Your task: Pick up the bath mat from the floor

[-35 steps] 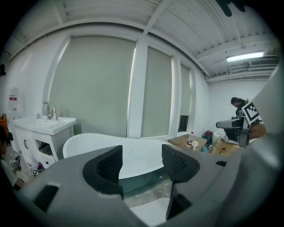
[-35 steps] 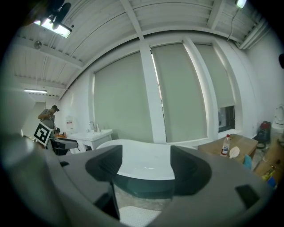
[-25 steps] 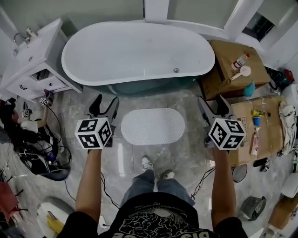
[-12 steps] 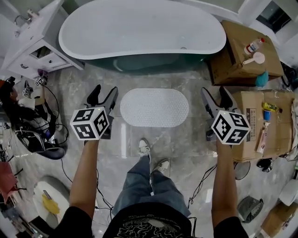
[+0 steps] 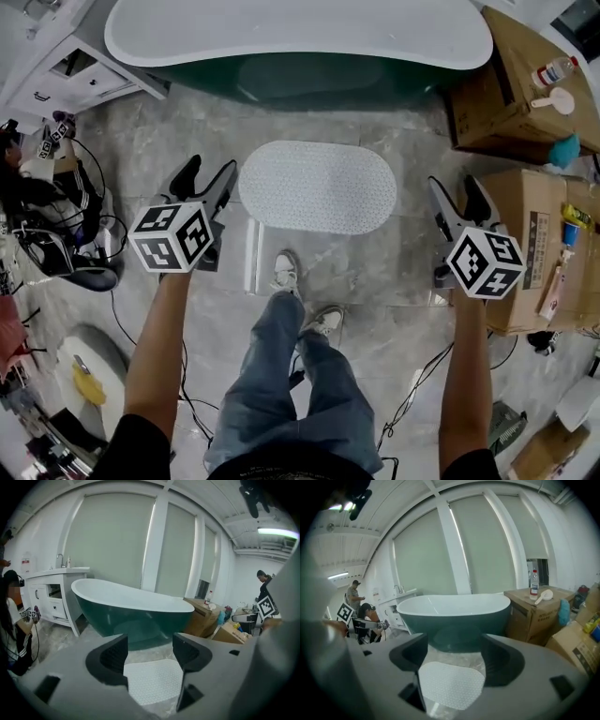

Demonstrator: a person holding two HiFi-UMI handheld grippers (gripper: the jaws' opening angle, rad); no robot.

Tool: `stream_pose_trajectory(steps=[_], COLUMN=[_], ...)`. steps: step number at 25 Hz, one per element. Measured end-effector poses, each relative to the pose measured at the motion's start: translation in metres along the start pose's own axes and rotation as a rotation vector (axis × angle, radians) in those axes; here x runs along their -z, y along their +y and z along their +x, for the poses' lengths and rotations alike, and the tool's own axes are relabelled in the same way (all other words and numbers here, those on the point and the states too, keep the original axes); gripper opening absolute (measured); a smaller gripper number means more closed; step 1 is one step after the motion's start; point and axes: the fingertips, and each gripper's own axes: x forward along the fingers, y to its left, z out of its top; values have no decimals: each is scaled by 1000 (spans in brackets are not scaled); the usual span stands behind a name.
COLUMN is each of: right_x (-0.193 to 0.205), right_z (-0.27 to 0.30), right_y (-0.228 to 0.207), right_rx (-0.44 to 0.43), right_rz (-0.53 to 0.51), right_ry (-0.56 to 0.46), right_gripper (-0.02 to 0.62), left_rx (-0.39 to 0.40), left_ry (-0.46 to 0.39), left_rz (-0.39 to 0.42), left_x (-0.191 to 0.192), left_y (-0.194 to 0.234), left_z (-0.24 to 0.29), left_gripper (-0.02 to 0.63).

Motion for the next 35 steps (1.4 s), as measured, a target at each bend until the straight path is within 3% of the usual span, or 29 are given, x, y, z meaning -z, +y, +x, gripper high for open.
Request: stream_pose_trajectory(steps=[14, 21, 29, 35], right_x=[186, 279, 366, 427], right_z=[135, 205, 274, 299], right_y=[-53, -88, -110, -138], right_rx=[40, 36, 45, 82], right_rz=[13, -41, -13, 7], right_ry=[114, 150, 149, 208], right_gripper=[373, 380, 393, 402], left_rx=[0, -3, -39, -66], left_ry=[94, 108, 99, 154], left_rz=[-63, -35, -31, -59], left_x=[188, 275, 353, 422], left_y=[79, 106, 149, 177], left_z=[148, 222, 282, 316], left_gripper=[347, 348, 357, 384])
